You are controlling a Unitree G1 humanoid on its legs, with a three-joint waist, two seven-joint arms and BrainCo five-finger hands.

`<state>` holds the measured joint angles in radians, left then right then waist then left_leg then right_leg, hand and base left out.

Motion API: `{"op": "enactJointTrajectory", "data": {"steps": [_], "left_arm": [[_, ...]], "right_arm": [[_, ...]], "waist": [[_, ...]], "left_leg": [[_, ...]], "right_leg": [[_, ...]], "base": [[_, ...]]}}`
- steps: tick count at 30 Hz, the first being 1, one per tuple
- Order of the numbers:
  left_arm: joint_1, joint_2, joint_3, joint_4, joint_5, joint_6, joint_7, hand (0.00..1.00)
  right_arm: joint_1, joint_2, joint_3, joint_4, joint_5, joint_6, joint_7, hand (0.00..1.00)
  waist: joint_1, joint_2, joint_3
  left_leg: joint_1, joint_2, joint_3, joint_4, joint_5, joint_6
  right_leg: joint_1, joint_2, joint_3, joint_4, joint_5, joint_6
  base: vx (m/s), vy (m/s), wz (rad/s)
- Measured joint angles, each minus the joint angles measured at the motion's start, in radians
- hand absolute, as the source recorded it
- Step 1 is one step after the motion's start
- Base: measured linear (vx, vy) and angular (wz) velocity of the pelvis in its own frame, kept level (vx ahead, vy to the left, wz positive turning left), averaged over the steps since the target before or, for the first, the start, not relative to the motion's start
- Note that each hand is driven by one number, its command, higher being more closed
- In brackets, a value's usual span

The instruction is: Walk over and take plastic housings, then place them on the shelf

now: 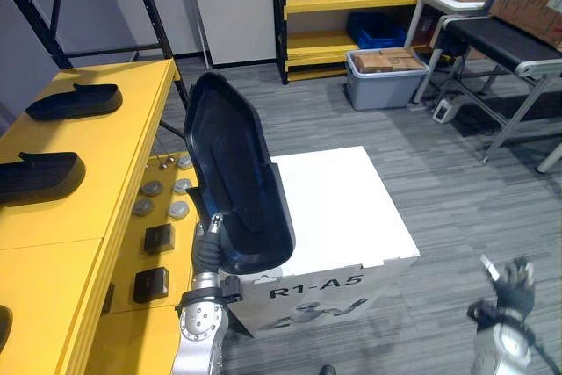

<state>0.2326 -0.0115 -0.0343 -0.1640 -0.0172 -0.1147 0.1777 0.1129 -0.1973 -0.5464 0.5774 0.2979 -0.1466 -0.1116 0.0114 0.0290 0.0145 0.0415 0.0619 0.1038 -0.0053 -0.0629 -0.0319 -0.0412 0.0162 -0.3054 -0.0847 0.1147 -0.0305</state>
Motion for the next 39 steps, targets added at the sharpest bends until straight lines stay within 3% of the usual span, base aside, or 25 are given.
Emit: {"op": "enactJointTrajectory", "data": {"steps": [3, 6, 11, 13, 15, 17, 18, 19, 20, 21, 25, 26, 28, 32, 33, 34, 35, 36, 37, 39], "left_arm": [[0.021, 0.001, 0.002, 0.0, 0.001, 0.0, -0.029, 1.0], [0.018, 0.01, 0.002, -0.001, 0.001, 0.0, -0.035, 1.0], [0.019, 0.021, -0.058, 0.0, 0.001, 0.0, -0.037, 1.0], [0.023, 0.01, -0.073, -0.001, 0.001, 0.001, -0.038, 1.0], [0.025, -0.002, -0.083, -0.019, 0.0, 0.0, -0.043, 1.0], [0.021, -0.019, -0.101, -0.035, -0.001, 0.001, -0.051, 1.0], [0.02, -0.02, -0.12, -0.073, -0.002, 0.001, -0.053, 1.0], [0.021, -0.026, -0.123, -0.114, -0.003, 0.0, -0.052, 1.0], [0.024, -0.026, -0.119, -0.133, -0.005, 0.0, -0.05, 1.0], [0.024, -0.028, -0.11, -0.165, -0.007, -0.001, -0.048, 1.0], [0.037, -0.038, -0.108, -0.237, -0.011, -0.023, -0.02, 1.0], [0.04, -0.038, -0.105, -0.257, -0.01, -0.03, -0.012, 1.0], [0.043, -0.039, -0.098, -0.264, -0.01, -0.039, -0.005, 1.0], [0.047, -0.039, -0.094, -0.268, -0.01, -0.039, 0.015, 1.0], [0.046, -0.039, -0.098, -0.27, -0.008, -0.038, 0.016, 1.0], [0.038, -0.037, -0.124, -0.269, 0.006, -0.037, 0.016, 1.0], [0.036, -0.037, -0.13, -0.27, 0.01, -0.037, 0.017, 1.0], [0.032, -0.033, -0.153, -0.273, 0.022, -0.037, 0.02, 1.0], [0.022, -0.034, -0.169, -0.273, 0.025, -0.036, 0.025, 1.0], [-0.006, -0.032, -0.19, -0.273, 0.04, -0.036, 0.038, 1.0]], "right_arm": [[0.062, 0.018, 0.001, 0.165, -0.075, 0.05, 0.031, 0.0], [0.096, 0.058, 0.04, 0.22, -0.117, 0.058, 0.055, 0.0], [0.117, 0.117, 0.156, 0.305, -0.17, 0.067, 0.081, 0.0], [0.112, 0.126, 0.218, 0.303, -0.193, 0.068, 0.084, 0.0], [0.109, 0.125, 0.265, 0.285, -0.219, 0.068, 0.082, 0.0], [0.108, 0.12, 0.313, 0.256, -0.249, 0.068, 0.079, 0.0], [0.101, 0.122, 0.338, 0.251, -0.27, 0.068, 0.075, 0.0], [0.075, 0.127, 0.354, 0.253, -0.281, 0.068, 0.073, 0.0], [0.059, 0.13, 0.357, 0.247, -0.287, 0.068, 0.071, 0.0], [0.04, 0.131, 0.371, 0.225, -0.296, 0.068, 0.066, 0.0], [0.05, 0.143, 0.398, 0.216, -0.299, 0.068, 0.052, 0.0], [0.05, 0.156, 0.404, 0.214, -0.299, 0.068, 0.05, 0.0], [0.046, 0.163, 0.41, 0.213, -0.299, 0.069, 0.045, 0.0], [0.034, 0.199, 0.411, 0.192, -0.31, 0.069, 0.045, 0.0], [0.032, 0.205, 0.411, 0.19, -0.322, 0.075, 0.045, 0.0], [0.043, 0.206, 0.409, 0.174, -0.326, 0.083, 0.044, 0.0], [0.045, 0.206, 0.409, 0.175, -0.326, 0.084, 0.044, 0.0], [0.049, 0.211, 0.408, 0.18, -0.326, 0.088, 0.045, 0.0], [0.046, 0.217, 0.408, 0.178, -0.326, 0.088, 0.044, 0.0], [0.046, 0.228, 0.401, 0.177, -0.326, 0.088, 0.042, 0.0]], "waist": [[-0.001, 0.007, -0.002], [-0.025, 0.009, -0.003], [-0.01, -0.004, 0.005], [0.011, -0.008, 0.008], [0.026, -0.009, 0.013], [0.026, -0.01, 0.023], [0.027, -0.03, 0.027], [0.04, -0.036, 0.044], [0.053, -0.036, 0.049], [0.058, -0.034, 0.061], [0.065, -0.029, 0.062], [0.07, -0.023, 0.061], [0.09, -0.021, 0.064], [0.117, -0.04, 0.068], [0.115, -0.049, 0.071], [0.099, -0.055, 0.073], [0.096, -0.056, 0.073], [0.078, -0.061, 0.071], [0.067, -0.066, 0.07], [0.062, -0.079, 0.072]], "left_leg": [[-0.007, 0.001, -0.026, 0.004, -0.003, 0.0], [-0.007, 0.002, -0.082, -0.012, 0.012, 0.0], [-0.006, -0.012, -0.209, -0.067, 0.061, 0.011], [-0.022, -0.007, -0.206, -0.072, 0.068, 0.026], [-0.024, -0.01, -0.183, -0.074, 0.084, 0.055], [-0.071, -0.038, -0.228, -0.016, 0.118, 0.024], [-0.113, -0.068, -0.221, 0.028, 0.122, 0.029], [-0.141, -0.075, -0.175, 0.045, 0.09, 0.084], [-0.153, -0.059, -0.11, 0.056, 0.069, 0.102], [-0.173, -0.024, 0.017, 0.089, 0.046, 0.108], [-0.211, 0.077, 0.293, 0.17, 0.042, 0.11], [-0.232, 0.126, 0.391, 0.237, 0.041, 0.11], [-0.248, 0.13, 0.406, 0.279, 0.027, 0.089], [-0.253, 0.04, 0.341, 0.283, -0.008, 0.103], [-0.259, 0.01, 0.314, 0.298, -0.023, 0.105], [-0.257, -0.03, 0.246, 0.318, -0.041, 0.124], [-0.254, -0.039, 0.236, 0.32, -0.044, 0.13], [-0.249, -0.062, 0.183, 0.324, -0.061, 0.145], [-0.247, -0.072, 0.131, 0.321, -0.063, 0.147], [-0.231, -0.088, 0.064, 0.302, -0.056, 0.14]], "right_leg": [[0.0, -0.004, -0.02, 0.012, -0.01, 0.013], [0.003, -0.014, -0.064, 0.049, -0.029, 0.03], [-0.008, -0.054, -0.07, 0.167, -0.112, 0.026], [-0.013, -0.084, -0.136, 0.231, -0.165, 0.069], [-0.025, -0.123, -0.17, 0.319, -0.201, 0.086], [-0.027, -0.162, -0.152, 0.398, -0.224, 0.082], [-0.019, -0.196, -0.146, 0.416, -0.268, 0.075], [-0.009, -0.222, -0.181, 0.419, -0.285, 0.073], [-0.007, -0.231, -0.205, 0.419, -0.282, 0.072], [0.02, -0.24, -0.264, 0.409, -0.28, 0.075], [0.133, -0.253, -0.491, 0.339, -0.268, 0.095], [0.15, -0.255, -0.549, 0.337, -0.271, 0.1], [0.178, -0.264, -0.596, 0.349, -0.275, 0.117], [0.228, -0.334, -0.663, 0.38, -0.279, 0.134], [0.239, -0.37, -0.662, 0.429, -0.281, 0.139], [0.228, -0.429, -0.572, 0.554, -0.279, 0.118], [0.215, -0.439, -0.539, 0.59, -0.274, 0.104], [0.159, -0.447, -0.357, 0.702, -0.293, 0.062], [0.101, -0.39, -0.185, 0.745, -0.352, 0.079], [0.026, -0.299, 0.001, 0.753, -0.414, 0.086]], "base": [[0.03, 0.012, 0.21], [0.02, 0.021, 0.53], [0.0, 0.047, 0.89], [-0.04, -0.004, 0.91], [-0.01, 0.006, 1.16], [-0.02, 0.032, 1.62], [-0.03, 0.068, 1.87], [-0.02, 0.063, 1.66], [-0.06, 0.05, 1.43], [-0.04, 0.023, 1.21], [0.02, 0.041, 1.74], [0.11, 0.098, 1.35], [0.12, 0.123, 0.93], [0.1, 0.177, 0.69], [0.12, 0.224, 1.15], [0.12, 0.218, 1.21], [0.14, 0.189, 1.41], [0.15, 0.117, 1.22], [0.16, 0.088, 1.27], [0.15, 0.026, 1.14]]}}
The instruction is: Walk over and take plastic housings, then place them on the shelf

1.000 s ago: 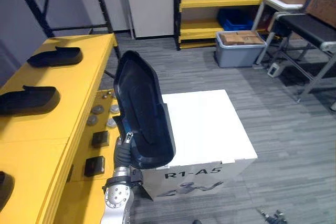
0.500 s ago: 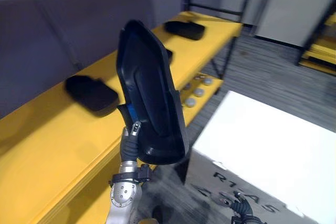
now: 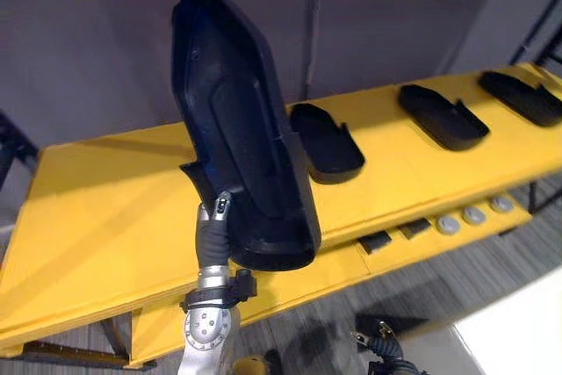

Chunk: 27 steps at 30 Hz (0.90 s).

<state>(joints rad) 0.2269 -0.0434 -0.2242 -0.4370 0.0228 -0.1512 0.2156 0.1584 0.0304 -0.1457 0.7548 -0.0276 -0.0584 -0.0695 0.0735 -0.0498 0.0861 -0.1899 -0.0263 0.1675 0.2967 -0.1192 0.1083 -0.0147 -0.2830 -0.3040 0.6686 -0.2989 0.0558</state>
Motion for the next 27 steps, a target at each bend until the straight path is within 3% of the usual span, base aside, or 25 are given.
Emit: {"op": "enactJointTrajectory", "data": {"steps": [1, 3, 5, 6, 10, 14, 18, 20, 21, 22, 23, 25, 26, 27], "left_arm": [[-0.022, 0.001, -0.01, 0.013, 0.006, -0.004, 0.005, 1.0], [-0.059, 0.0, -0.025, 0.048, 0.012, -0.011, 0.018, 1.0], [-0.073, 0.0, -0.036, 0.075, 0.012, -0.012, 0.02, 1.0], [-0.073, -0.003, -0.041, 0.093, 0.013, -0.013, 0.019, 1.0], [-0.056, -0.002, -0.046, 0.109, 0.019, -0.015, 0.016, 1.0], [-0.046, -0.002, -0.046, 0.178, 0.019, -0.014, 0.001, 1.0], [-0.011, 0.002, -0.036, 0.185, 0.02, -0.009, -0.006, 1.0], [-0.012, 0.001, -0.001, 0.183, 0.02, -0.008, -0.002, 1.0], [-0.014, 0.0, 0.02, 0.182, 0.019, -0.008, 0.001, 1.0], [-0.01, -0.005, 0.045, 0.182, 0.019, -0.008, 0.004, 1.0], [-0.008, -0.007, 0.052, 0.182, 0.019, -0.007, 0.008, 1.0], [0.002, -0.008, 0.075, 0.182, 0.01, -0.007, 0.024, 1.0], [0.004, -0.008, 0.077, 0.182, 0.008, -0.007, 0.026, 1.0], [0.005, -0.008, 0.079, 0.181, 0.005, -0.007, 0.032, 1.0]], "right_arm": [[0.008, 0.011, -0.006, -0.004, 0.002, 0.0, -0.006, 0.0], [0.027, 0.017, -0.008, -0.017, 0.005, 0.0, -0.01, 0.0], [0.043, 0.018, -0.009, -0.033, 0.01, 0.0, -0.013, 0.0], [0.045, 0.017, -0.013, -0.036, 0.015, 0.0, -0.016, 0.0], [0.034, 0.018, -0.012, -0.036, 0.022, 0.001, -0.02, 0.0], [0.054, 0.016, -0.033, -0.035, 0.022, 0.001, -0.026, 0.0], [0.081, 0.015, -0.031, -0.024, 0.022, 0.001, -0.027, 0.0], [0.074, 0.015, -0.029, -0.015, 0.022, 0.0, -0.028, 0.0], [0.065, 0.013, -0.029, -0.013, 0.021, 0.0, -0.028, 0.0], [0.048, 0.005, -0.028, -0.014, 0.018, 0.001, -0.031, 0.0], [0.041, 0.005, -0.028, -0.016, 0.016, 0.001, -0.033, 0.0], [0.032, -0.023, -0.028, -0.039, 0.004, 0.001, -0.042, 0.0], [0.031, -0.029, -0.03, -0.04, 0.004, 0.001, -0.046, 0.0], [0.03, -0.039, -0.033, -0.042, 0.004, 0.001, -0.05, 0.0]], "waist": [[-0.02, -0.015, -0.008], [-0.034, -0.036, -0.024], [-0.032, -0.053, -0.035], [-0.043, -0.052, -0.04], [-0.027, -0.031, -0.059], [-0.032, -0.032, -0.065], [-0.033, -0.033, -0.069], [-0.033, -0.036, -0.066], [-0.032, -0.039, -0.056], [-0.032, -0.039, -0.047], [-0.034, -0.041, -0.046], [-0.036, -0.039, -0.047], [-0.037, -0.036, -0.049], [-0.038, -0.027, -0.056]], "left_leg": [[0.01, -0.018, -0.046, -0.017, 0.012, -0.018], [0.015, -0.047, -0.096, -0.018, 0.016, -0.025], [0.018, -0.064, -0.121, 0.008, 0.012, -0.033], [0.011, -0.065, -0.126, 0.033, 0.001, -0.05], [0.023, 0.002, -0.099, 0.02, -0.016, -0.079], [0.075, 0.016, -0.087, -0.027, -0.013, -0.097], [0.061, 0.005, -0.114, -0.041, 0.009, -0.107], [0.045, 0.01, -0.11, -0.024, 0.002, -0.129], [0.03, 0.054, -0.04, 0.038, -0.044, -0.127], [0.005, 0.125, 0.007, 0.143, -0.074, -0.154], [0.0, 0.161, 0.02, 0.188, -0.083, -0.165], [0.024, 0.294, 0.023, 0.243, -0.092, -0.172], [0.038, 0.32, 0.023, 0.233, -0.09, -0.169], [0.072, 0.359, 0.019, 0.186, -0.065, -0.151]], "right_leg": [[-0.038, 0.053, 0.111, -0.033, -0.021, 0.022], [-0.072, 0.097, 0.229, -0.111, -0.024, 0.027], [-0.075, 0.096, 0.231, -0.257, 0.002, 0.01], [-0.051, 0.099, 0.223, -0.295, 0.05, 0.043], [0.004, 0.162, 0.211, -0.403, 0.095, 0.011], [0.051, 0.178, 0.214, -0.448, 0.105, 0.001], [0.051, 0.173, 0.178, -0.461, 0.105, 0.001], [0.05, 0.167, 0.161, -0.461, 0.107, -0.003], [0.049, 0.165, 0.152, -0.456, 0.11, -0.008], [0.051, 0.161, 0.153, -0.44, 0.11, -0.008], [0.051, 0.155, 0.154, -0.435, 0.11, -0.008], [0.048, 0.116, 0.161, -0.413, 0.11, -0.005], [0.048, 0.108, 0.162, -0.413, 0.11, -0.003], [0.044, 0.089, 0.162, -0.414, 0.11, 0.026]], "base": [[0.14, -0.001, 1.23], [0.16, -0.097, 1.17], [0.16, -0.175, 0.82], [0.08, -0.137, 0.55], [0.09, -0.153, -0.04], [0.06, -0.093, -0.1], [0.04, -0.033, 0.25], [-0.02, -0.009, 0.24], [-0.03, 0.003, 0.12], [-0.03, 0.006, 0.06], [-0.02, 0.077, -0.09], [-0.02, 0.21, -0.18], [-0.03, 0.324, -0.14], [-0.03, 0.323, -0.02]]}}
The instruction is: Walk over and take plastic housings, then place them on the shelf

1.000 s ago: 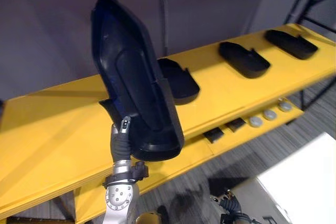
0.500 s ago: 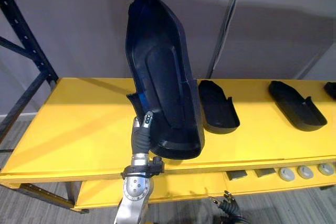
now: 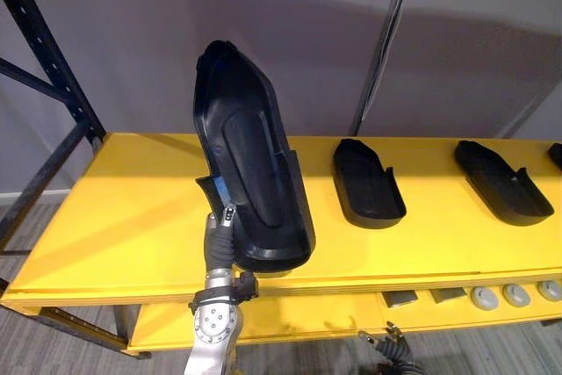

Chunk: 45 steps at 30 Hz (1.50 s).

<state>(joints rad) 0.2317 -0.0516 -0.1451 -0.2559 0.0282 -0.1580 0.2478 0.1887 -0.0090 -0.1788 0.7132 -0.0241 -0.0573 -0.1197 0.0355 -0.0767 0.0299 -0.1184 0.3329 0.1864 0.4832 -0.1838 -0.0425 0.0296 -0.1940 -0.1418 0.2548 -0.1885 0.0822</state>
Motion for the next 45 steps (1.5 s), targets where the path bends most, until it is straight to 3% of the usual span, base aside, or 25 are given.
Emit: {"op": "enactJointTrajectory", "data": {"steps": [1, 2, 3, 4, 6, 9, 12, 14, 16, 17, 22, 34, 40, 45], "left_arm": [[0.0, 0.0, -0.001, -0.001, -0.003, 0.0, 0.008, 1.0], [-0.001, -0.001, 0.003, -0.001, -0.004, 0.0, 0.015, 1.0], [-0.005, 0.005, 0.016, -0.001, -0.004, 0.0, 0.024, 1.0], [-0.001, 0.007, 0.043, -0.001, -0.007, 0.002, 0.046, 1.0], [-0.003, 0.008, 0.049, -0.001, -0.008, 0.005, 0.07, 1.0], [-0.004, 0.02, 0.042, -0.012, -0.007, 0.005, 0.069, 1.0], [-0.004, 0.031, 0.036, -0.013, -0.007, 0.005, 0.059, 1.0], [-0.003, 0.028, 0.032, -0.005, -0.006, 0.006, 0.057, 1.0], [-0.006, 0.014, 0.03, 0.007, -0.006, 0.006, 0.051, 1.0], [-0.011, 0.002, 0.018, 0.022, -0.005, 0.006, 0.049, 1.0], [-0.035, -0.002, -0.012, 0.06, 0.008, 0.009, 0.023, 1.0], [-0.039, 0.0, 0.002, 0.08, 0.055, 0.033, 0.005, 1.0], [-0.094, 0.048, 0.076, 0.161, 0.095, 0.074, 0.003, 1.0], [-0.232, 0.095, 0.197, 0.378, 0.126, 0.144, 0.009, 1.0]], "right_arm": [[0.007, -0.01, -0.001, 0.0, 0.0, 0.0, -0.002, 0.0], [0.006, -0.016, -0.006, 0.007, -0.001, 0.002, -0.004, 0.0], [0.002, 0.003, -0.008, 0.013, -0.001, 0.004, -0.004, 0.0], [0.002, 0.045, -0.005, 0.014, -0.001, 0.006, -0.002, 0.0], [-0.005, 0.064, 0.027, 0.018, -0.004, 0.007, 0.004, 0.0], [-0.028, 0.067, 0.043, 0.015, -0.007, 0.007, 0.002, 0.0], [-0.044, 0.068, 0.07, 0.005, -0.022, 0.007, 0.002, 0.0], [-0.041, 0.067, 0.073, 0.007, -0.022, 0.012, 0.003, 0.0], [-0.031, 0.062, 0.063, 0.007, -0.021, 0.012, 0.002, 0.0], [-0.029, 0.05, 0.062, 0.009, -0.021, 0.012, 0.002, 0.0], [-0.031, 0.06, 0.059, 0.053, -0.016, 0.013, 0.002, 0.0], [-0.027, 0.059, 0.026, 0.097, -0.017, 0.013, 0.004, 0.0], [-0.01, 0.055, 0.054, 0.167, -0.021, 0.014, 0.023, 0.0], [-0.012, 0.008, 0.064, 0.184, -0.022, 0.015, 0.047, 0.0]], "waist": [[-0.006, 0.021, -0.016], [-0.025, 0.035, -0.033], [-0.031, 0.013, -0.032], [-0.029, -0.016, -0.031], [-0.022, -0.02, -0.026], [-0.016, -0.021, -0.013], [-0.014, -0.025, -0.008], [-0.003, -0.018, 0.002], [0.001, -0.026, 0.001], [-0.011, -0.015, 0.001], [-0.017, -0.01, 0.0], [-0.009, -0.014, -0.019], [-0.019, -0.009, -0.042], [-0.049, 0.021, -0.057]], "left_leg": [[0.021, 0.014, -0.011, -0.059, 0.055, 0.01], [0.035, -0.013, -0.024, -0.124, -0.014, -0.115], [0.031, -0.038, -0.022, -0.138, -0.01, -0.148], [0.023, -0.078, -0.008, -0.135, -0.008, -0.127], [-0.017, -0.092, -0.012, -0.071, -0.028, -0.095], [-0.046, -0.087, 0.0, 0.002, -0.067, -0.072], [-0.092, -0.077, 0.016, 0.067, -0.117, -0.053], [-0.082, -0.073, 0.024, 0.063, -0.122, -0.035], [-0.064, -0.106, 0.018, 0.025, -0.096, -0.037], [-0.069, -0.123, -0.002, 0.011, -0.083, -0.035], [-0.024, -0.144, -0.051, -0.11, 0.008, -0.066], [0.07, -0.112, 0.008, -0.253, 0.071, -0.074], [0.077, -0.124, 0.036, -0.309, 0.12, -0.077], [0.158, -0.141, 0.034, -0.532, 0.249, -0.086]], "right_leg": [[-0.009, -0.01, 0.0, -0.004, -0.001, 0.041], [-0.025, -0.031, -0.002, -0.012, 0.005, 0.064], [-0.028, -0.058, 0.001, -0.022, 0.017, 0.071], [-0.027, -0.092, 0.002, -0.05, 0.067, 0.055], [-0.028, -0.105, -0.006, -0.081, 0.173, 0.067], [-0.04, -0.105, -0.004, -0.081, 0.241, 0.071], [-0.071, -0.106, -0.01, -0.071, 0.242, 0.069], [-0.094, -0.05, 0.053, 0.055, 0.101, 0.107], [-0.096, 0.043, 0.115, 0.134, -0.096, 0.068], [-0.09, 0.048, 0.136, 0.127, -0.101, 0.065], [-0.027, 0.06, 0.097, 0.071, -0.078, 0.038], [0.022, 0.103, 0.168, -0.068, 0.051, 0.016], [0.02, 0.095, 0.205, -0.135, 0.064, 0.015], [-0.004, 0.11, 0.194, -0.143, 0.074, 0.008]], "base": [[-0.03, 0.6, 0.14], [-0.02, 0.543, 0.22], [0.0, 0.605, 0.12], [0.01, 0.339, 0.0], [-0.02, 0.318, 0.0], [-0.1, 0.354, -0.11], [-0.16, 0.151, -0.29], [-0.15, 0.078, -0.15], [-0.07, -0.081, 0.16], [-0.04, -0.117, 0.43], [0.08, -0.096, 0.37], [0.02, 0.017, -0.14], [-0.12, 0.002, -0.13], [-0.17, -0.039, 0.04]]}}
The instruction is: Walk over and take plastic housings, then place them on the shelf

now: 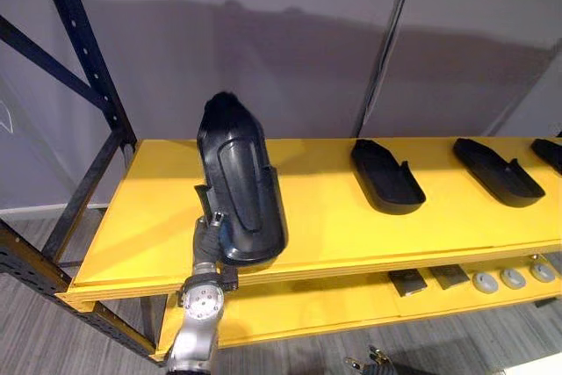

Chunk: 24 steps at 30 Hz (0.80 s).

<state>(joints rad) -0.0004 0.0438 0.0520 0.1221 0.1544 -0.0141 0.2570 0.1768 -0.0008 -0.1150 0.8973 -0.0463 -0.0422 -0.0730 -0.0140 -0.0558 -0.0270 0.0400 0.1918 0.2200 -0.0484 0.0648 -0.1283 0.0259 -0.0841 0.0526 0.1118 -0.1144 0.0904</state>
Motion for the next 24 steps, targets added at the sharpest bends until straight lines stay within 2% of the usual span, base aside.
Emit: {"op": "enactJointTrajectory", "data": {"steps": [4, 13, 14, 24], "left_arm": [[-0.075, 0.049, 0.052, 0.125, 0.011, 0.041, 0.023, 1.0], [-0.24, 0.133, 0.139, 0.312, 0.016, 0.068, 0.054, 1.0], [-0.252, 0.135, 0.14, 0.323, 0.016, 0.069, 0.055, 0.0], [-0.362, 0.159, 0.158, 0.417, 0.037, 0.086, 0.041, 0.0]], "right_arm": [[-0.018, -0.005, 0.0, 0.024, -0.003, 0.0, 0.01, 0.0], [-0.042, -0.011, -0.001, 0.058, -0.02, 0.0, 0.022, 0.0], [-0.049, -0.014, -0.001, 0.065, -0.02, 0.0, 0.023, 0.0], [-0.064, -0.051, 0.001, 0.082, -0.02, 0.0, 0.03, 0.0]], "waist": [[-0.013, 0.004, 0.003], [-0.023, 0.002, 0.014], [-0.025, 0.002, 0.017], [-0.044, -0.002, 0.043]], "left_leg": [[0.017, -0.013, -0.007, -0.038, 0.021, 0.004], [0.015, -0.022, -0.024, -0.038, 0.027, 0.005], [0.015, -0.022, -0.03, -0.038, 0.027, 0.005], [0.013, -0.024, -0.039, -0.038, 0.021, 0.001]], "right_leg": [[-0.003, -0.002, 0.009, -0.001, 0.0, 0.007], [0.003, -0.006, 0.012, -0.018, 0.01, 0.004], [0.003, -0.006, 0.012, -0.018, 0.01, 0.004], [0.0, -0.008, 0.012, -0.021, 0.01, 0.004]], "base": [[-0.06, 0.022, -0.02], [0.04, 0.012, -0.01], [0.0, 0.0, 0.0], [-0.02, 0.003, 0.0]]}}
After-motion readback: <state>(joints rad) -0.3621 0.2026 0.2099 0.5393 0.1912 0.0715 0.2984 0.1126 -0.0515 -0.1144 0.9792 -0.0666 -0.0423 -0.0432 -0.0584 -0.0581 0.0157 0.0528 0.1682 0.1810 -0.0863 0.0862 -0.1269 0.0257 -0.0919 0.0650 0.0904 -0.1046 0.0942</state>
